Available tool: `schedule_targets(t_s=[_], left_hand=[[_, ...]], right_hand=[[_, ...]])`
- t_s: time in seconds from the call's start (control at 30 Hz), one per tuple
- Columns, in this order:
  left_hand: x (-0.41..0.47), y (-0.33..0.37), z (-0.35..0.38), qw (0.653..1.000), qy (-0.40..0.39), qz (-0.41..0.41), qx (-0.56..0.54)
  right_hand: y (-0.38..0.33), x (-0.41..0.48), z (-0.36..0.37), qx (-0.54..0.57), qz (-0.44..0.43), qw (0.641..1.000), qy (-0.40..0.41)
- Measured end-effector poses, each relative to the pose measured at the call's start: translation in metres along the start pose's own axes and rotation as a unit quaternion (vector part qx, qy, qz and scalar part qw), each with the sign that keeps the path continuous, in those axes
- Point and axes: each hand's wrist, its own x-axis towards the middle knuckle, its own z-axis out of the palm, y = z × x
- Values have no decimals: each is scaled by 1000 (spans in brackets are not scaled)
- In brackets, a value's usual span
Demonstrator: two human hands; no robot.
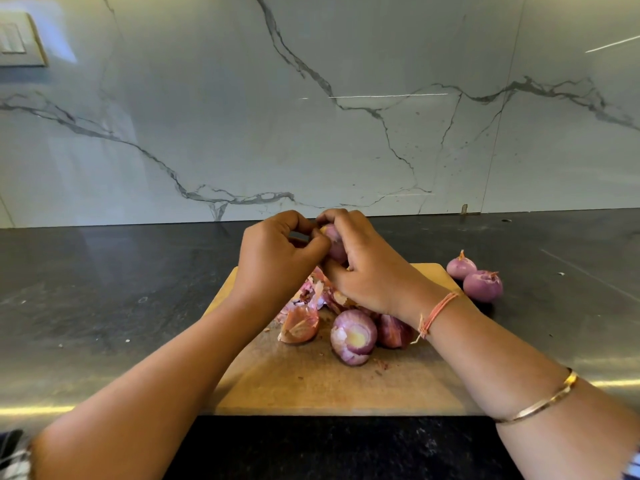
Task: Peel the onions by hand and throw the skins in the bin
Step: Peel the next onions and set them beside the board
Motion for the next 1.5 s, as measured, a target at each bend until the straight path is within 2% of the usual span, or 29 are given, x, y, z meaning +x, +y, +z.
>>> schedule_targets(t_s=[0.27,0.47,0.6,0.93,1.1,1.23,1.33,1.5], left_hand=[[4,-5,-2,998,11,43,50],[4,-4,-4,999,15,37,-27],[-1,2,-3,995,-27,0,-95],[1,2,-1,996,-28,-18,-84],[2,-3,1,999,-8,-5,-49],[2,-4,0,998,-14,4,-64],[1,-3,0,994,-32,14,-101],[1,-3,-4,986,-74,121,-85]], right_hand=[[-1,0,-3,29,6,1000,-1],[2,2,-6,112,26,993,31],[4,2,-6,107,27,993,41],[5,0,-6,43,8,999,31],[3,0,-5,63,12,998,14],[3,0,-7,119,36,992,28],[3,2,-12,212,72,974,44],[8,5,-16,374,107,920,55]])
